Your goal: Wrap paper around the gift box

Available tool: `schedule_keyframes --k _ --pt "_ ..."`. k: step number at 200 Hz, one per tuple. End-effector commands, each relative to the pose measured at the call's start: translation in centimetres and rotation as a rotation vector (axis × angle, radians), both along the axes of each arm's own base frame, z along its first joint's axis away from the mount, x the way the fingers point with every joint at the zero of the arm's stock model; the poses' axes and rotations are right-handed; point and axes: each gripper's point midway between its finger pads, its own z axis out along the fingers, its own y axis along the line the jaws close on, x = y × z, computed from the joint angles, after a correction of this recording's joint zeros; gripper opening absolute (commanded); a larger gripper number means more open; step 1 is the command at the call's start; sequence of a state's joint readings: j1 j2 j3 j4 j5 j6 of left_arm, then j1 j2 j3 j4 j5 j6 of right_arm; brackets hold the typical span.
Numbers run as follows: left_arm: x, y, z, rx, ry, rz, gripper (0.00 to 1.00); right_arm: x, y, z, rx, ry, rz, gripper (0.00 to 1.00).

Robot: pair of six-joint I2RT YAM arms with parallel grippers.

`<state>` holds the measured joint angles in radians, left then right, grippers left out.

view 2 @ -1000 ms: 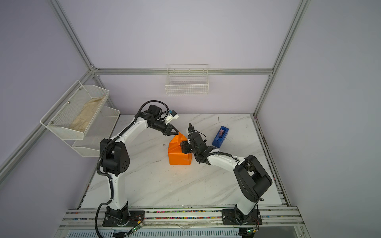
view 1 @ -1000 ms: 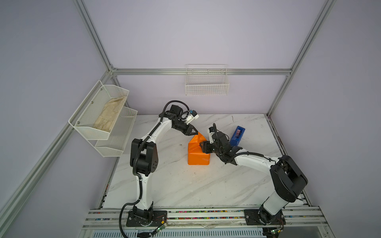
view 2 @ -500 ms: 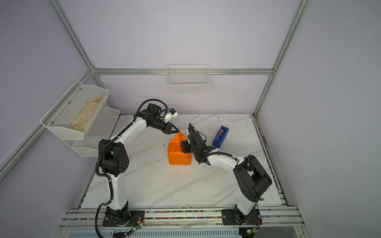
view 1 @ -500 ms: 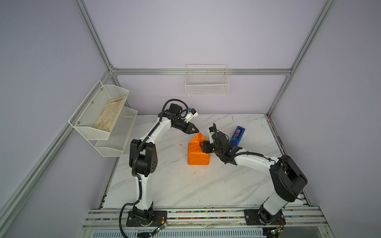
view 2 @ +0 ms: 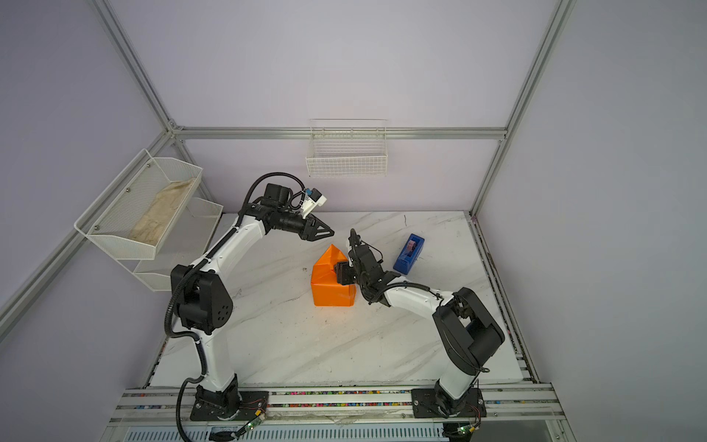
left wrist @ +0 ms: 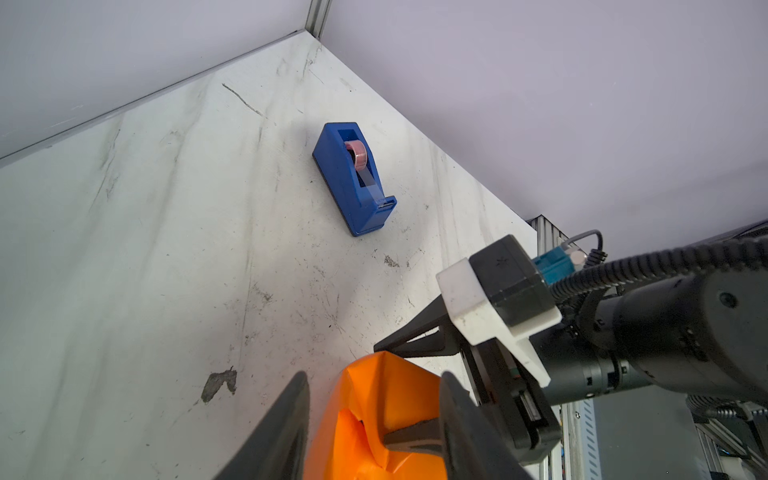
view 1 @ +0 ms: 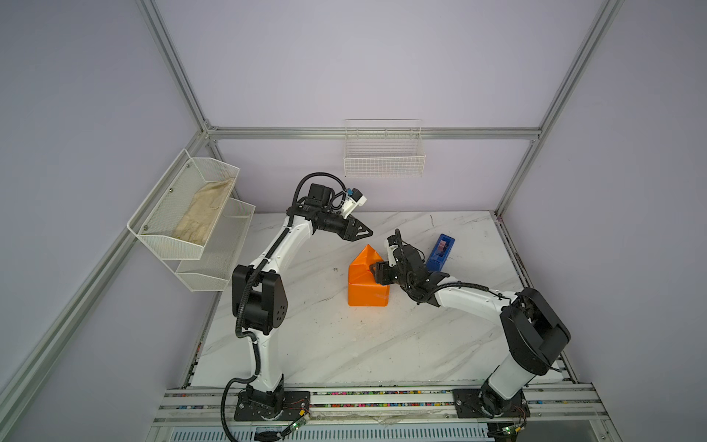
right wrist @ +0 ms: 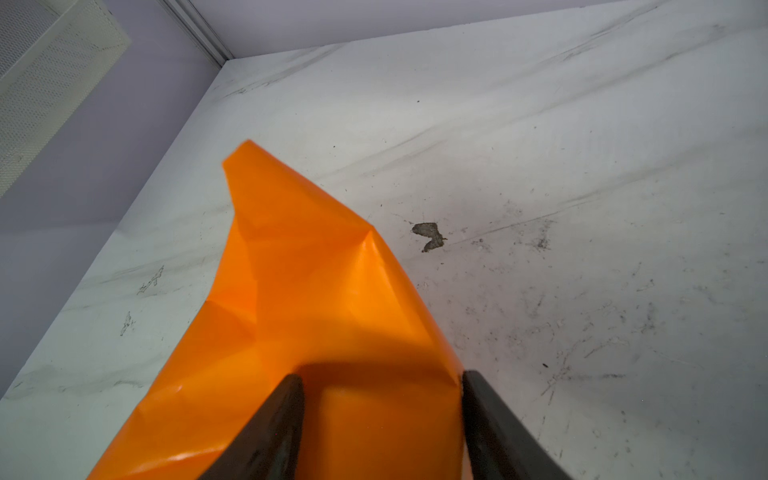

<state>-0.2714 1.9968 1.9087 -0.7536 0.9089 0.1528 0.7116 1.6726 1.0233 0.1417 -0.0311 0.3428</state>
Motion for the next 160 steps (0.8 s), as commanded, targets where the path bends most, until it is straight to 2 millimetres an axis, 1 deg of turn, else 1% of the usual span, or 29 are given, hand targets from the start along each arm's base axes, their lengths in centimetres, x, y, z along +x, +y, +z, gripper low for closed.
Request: schedule_keyframes --k 1,36,64,92,109,160 --pt "-0.7 -0.8 -0.6 -0.013 0.019 -0.038 0.49 -4.7 -1.3 -7.8 -0.173 0.238 0.083 0.61" --pt "-1.2 -1.2 -3.1 0.035 0.061 -0.058 0.48 -4.6 -1.3 -7.7 -0.172 0.236 0.083 0.61" --pt "-1.3 -1.2 -4.4 0.061 0.081 -0.062 0.47 -4.7 -1.2 -7.6 -0.171 0.236 0.086 0.61" --pt "-1.5 -1.0 -5.1 0.077 0.088 -0.068 0.42 -4.6 -1.2 -7.5 -0.172 0.234 0.086 0.61" --pt "-1.6 -1.0 -5.3 0.075 0.098 -0.073 0.37 -4.6 -1.1 -7.5 -0.172 0.234 0.087 0.61" --pt "-1.7 -1.0 -6.3 0.087 0.116 -0.078 0.36 -4.6 -1.1 -7.5 -0.172 0.234 0.087 0.61"
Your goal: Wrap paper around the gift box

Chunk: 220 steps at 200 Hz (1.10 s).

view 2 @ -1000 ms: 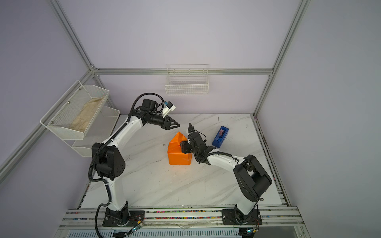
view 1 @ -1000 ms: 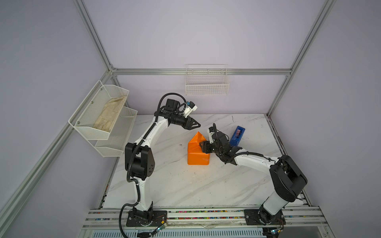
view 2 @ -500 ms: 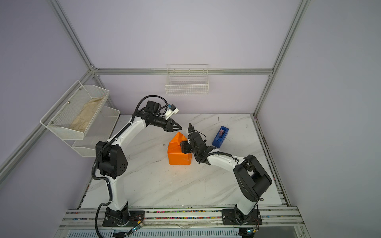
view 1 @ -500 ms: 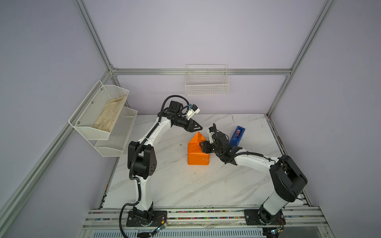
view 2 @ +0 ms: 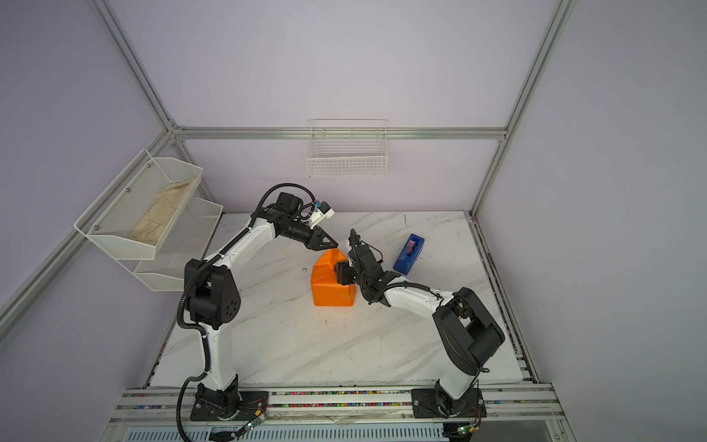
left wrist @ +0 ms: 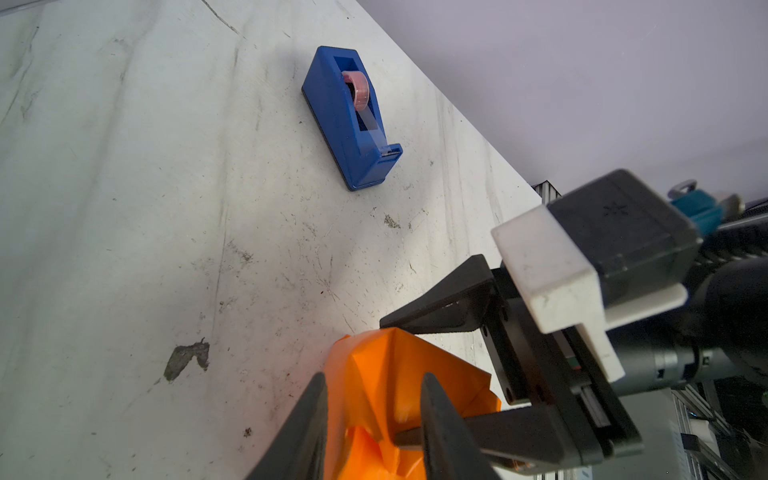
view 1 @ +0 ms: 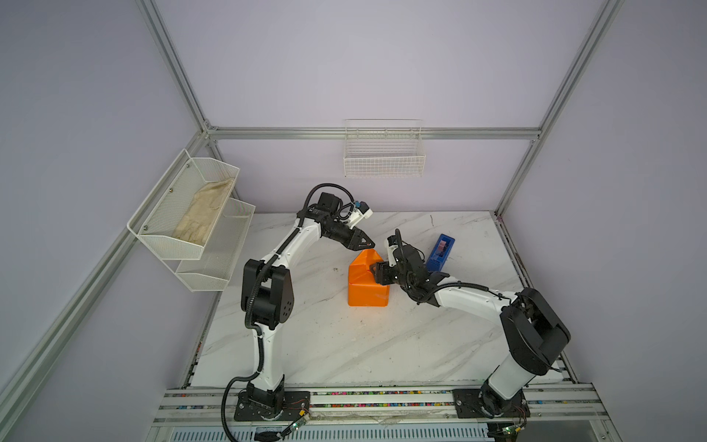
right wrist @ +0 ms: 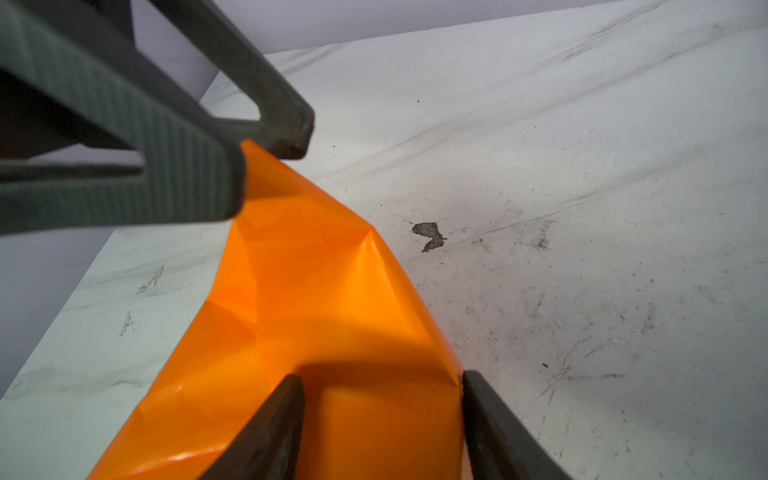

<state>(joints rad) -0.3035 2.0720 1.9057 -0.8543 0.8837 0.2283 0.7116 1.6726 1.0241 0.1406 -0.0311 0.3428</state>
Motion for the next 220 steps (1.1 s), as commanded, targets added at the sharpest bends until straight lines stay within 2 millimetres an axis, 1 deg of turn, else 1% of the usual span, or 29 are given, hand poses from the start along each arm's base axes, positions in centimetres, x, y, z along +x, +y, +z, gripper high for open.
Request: schedule_keyframes --k 1,38,69,102,164,190,220 --pt "-0.6 0.0 -1.2 0.006 0.016 -0.023 0.36 -4.6 -1.1 -7.5 -0.171 0.234 0.087 0.61" --pt "-0.7 -0.2 -0.9 -0.011 0.017 -0.034 0.23 -4.6 -1.0 -7.5 -0.171 0.232 0.088 0.61" --pt "-0.8 -0.2 -0.2 -0.017 0.001 -0.039 0.08 -4.6 -1.1 -7.4 -0.171 0.232 0.087 0.61" --pt "-1.7 -0.2 1.0 -0.035 -0.01 -0.052 0.0 -4.6 -1.0 -7.3 -0.169 0.23 0.087 0.61" --pt "-4.2 -0.4 1.6 -0.026 -0.003 -0.083 0.0 -4.6 -1.0 -7.1 -0.165 0.226 0.087 0.61" --pt "-5.3 -0.5 1.1 -0.01 0.013 -0.093 0.0 -4.6 -1.0 -6.8 -0.16 0.222 0.086 0.61" --pt "-6.4 -0.2 0.0 0.011 0.045 -0.095 0.0 -4.5 -1.0 -6.4 -0.159 0.217 0.082 0.61"
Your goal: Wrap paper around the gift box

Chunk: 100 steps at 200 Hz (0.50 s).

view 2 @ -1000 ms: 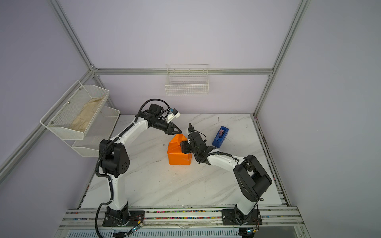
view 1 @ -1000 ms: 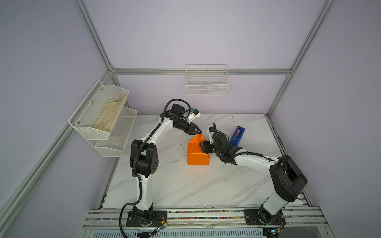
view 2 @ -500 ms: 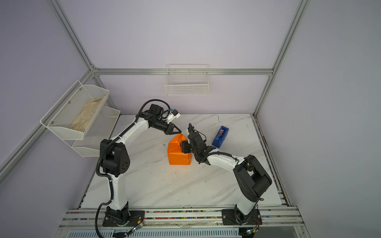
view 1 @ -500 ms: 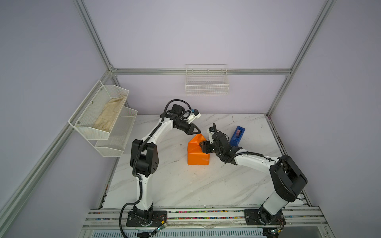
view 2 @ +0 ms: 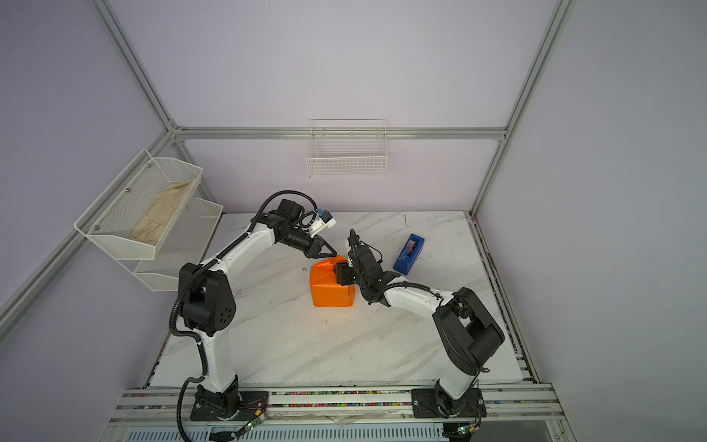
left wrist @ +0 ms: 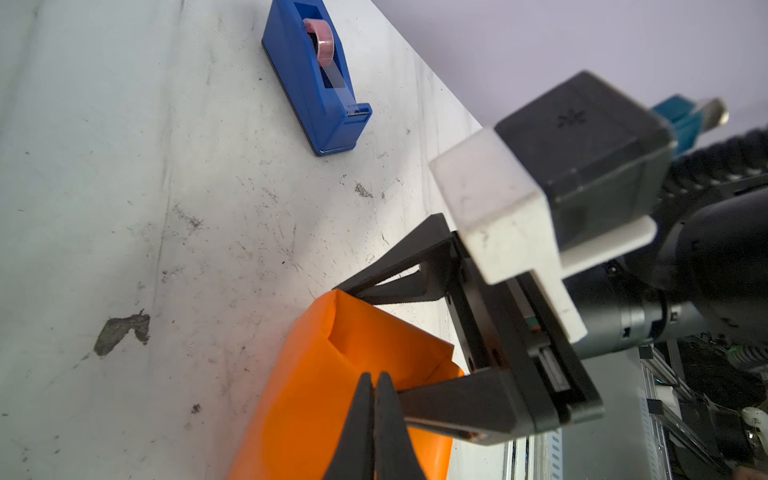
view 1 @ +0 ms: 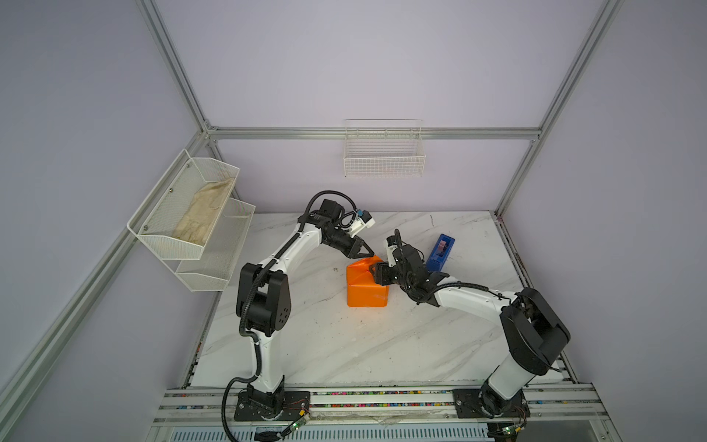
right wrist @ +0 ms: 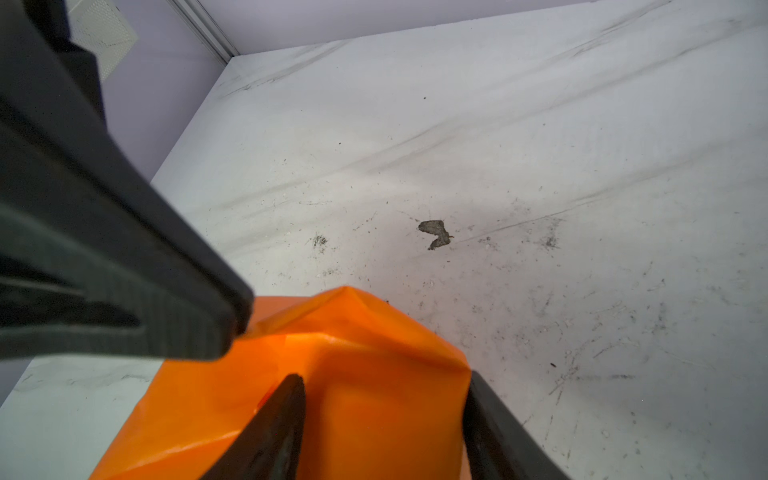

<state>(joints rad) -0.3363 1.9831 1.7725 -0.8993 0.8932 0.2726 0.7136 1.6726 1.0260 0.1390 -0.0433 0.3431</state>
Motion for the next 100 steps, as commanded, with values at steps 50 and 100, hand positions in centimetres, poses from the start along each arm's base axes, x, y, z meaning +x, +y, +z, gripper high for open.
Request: schedule_keyframes --k 50,100 --pt "-2.9 0.4 -0.4 0.018 0.023 -0.036 0.0 -4.3 -1.3 -5.2 -0.164 0.198 0.079 0.63" --pt "-3.3 0.5 -1.3 0.041 0.042 -0.04 0.0 -5.0 -1.7 -3.4 -0.163 0.185 0.095 0.64"
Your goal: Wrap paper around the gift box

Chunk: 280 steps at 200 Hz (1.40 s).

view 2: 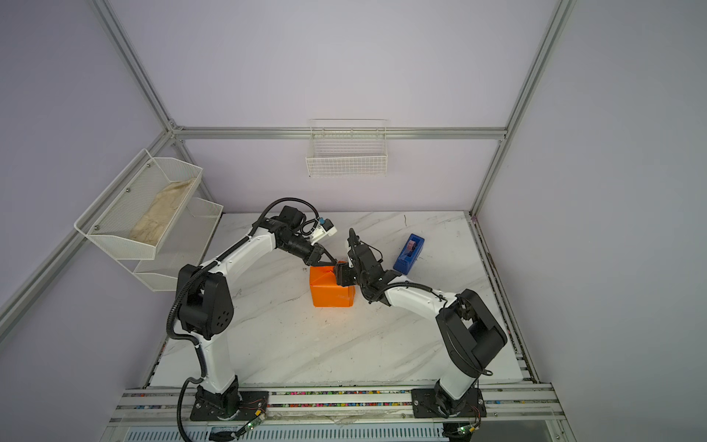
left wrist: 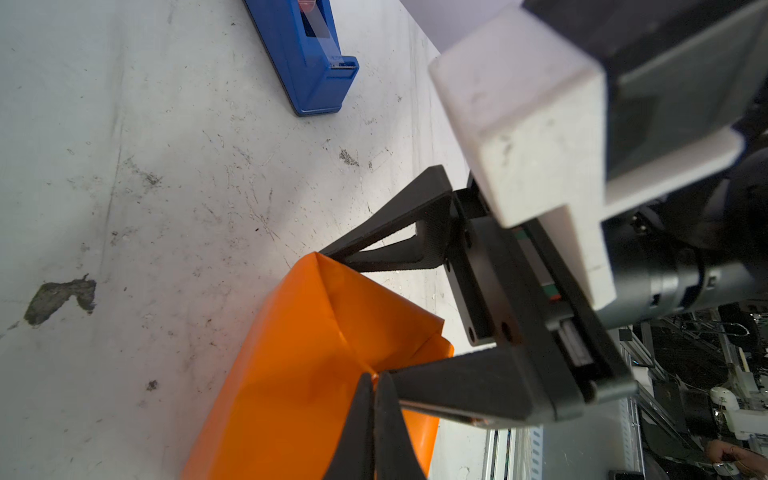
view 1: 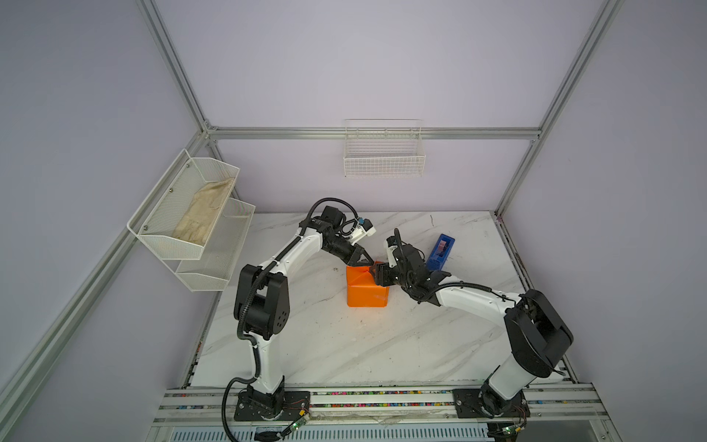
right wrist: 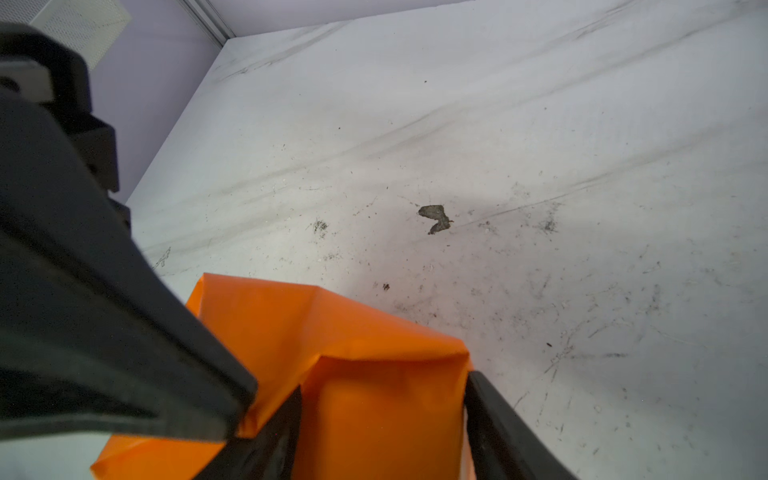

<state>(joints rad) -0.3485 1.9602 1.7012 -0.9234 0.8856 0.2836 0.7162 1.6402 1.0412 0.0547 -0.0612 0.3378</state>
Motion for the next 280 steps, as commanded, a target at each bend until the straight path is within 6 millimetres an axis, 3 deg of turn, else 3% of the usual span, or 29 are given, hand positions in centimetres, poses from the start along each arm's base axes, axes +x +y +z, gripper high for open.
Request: schedule_keyframes --k 1,99,153,182,210,221,235,259,280 --pt "-1.3 0.4 0.3 0.009 -0.015 -0.024 0.0 -4.0 -1.4 -3.8 -0.143 0.154 0.076 0.64" --pt "-1.9 0.0 -0.3 0.023 0.012 -0.038 0.0 -6.2 -3.5 -1.5 -0.156 0.195 0.057 0.62" --pt "-2.1 -0.2 -1.1 0.033 0.035 -0.047 0.0 -7.9 -4.8 0.8 -0.092 0.25 -0.012 0.55" --pt "-2.1 -0.1 -1.2 0.037 0.034 -0.047 0.0 -9.5 -5.0 2.2 0.007 0.317 -0.04 0.42" --pt "-2.1 -0.1 -1.1 0.039 0.034 -0.047 0.0 -11.6 -3.6 2.1 0.2 0.482 -0.076 0.32" --pt "-2.1 0.0 -1.1 0.04 0.032 -0.044 0.0 -12.4 -2.2 2.8 0.322 0.523 -0.061 0.25" --pt "-2.1 -0.1 -1.1 0.04 0.035 -0.045 0.0 -13.3 -0.1 3.8 0.454 0.548 -0.018 0.22" --pt "-2.2 -0.1 -1.0 0.038 0.034 -0.047 0.0 -13.7 2.4 2.5 0.482 0.601 0.021 0.2" --pt "-2.3 -0.1 -0.7 0.036 0.031 -0.047 0.0 -12.8 3.4 1.2 0.496 0.607 0.007 0.14"
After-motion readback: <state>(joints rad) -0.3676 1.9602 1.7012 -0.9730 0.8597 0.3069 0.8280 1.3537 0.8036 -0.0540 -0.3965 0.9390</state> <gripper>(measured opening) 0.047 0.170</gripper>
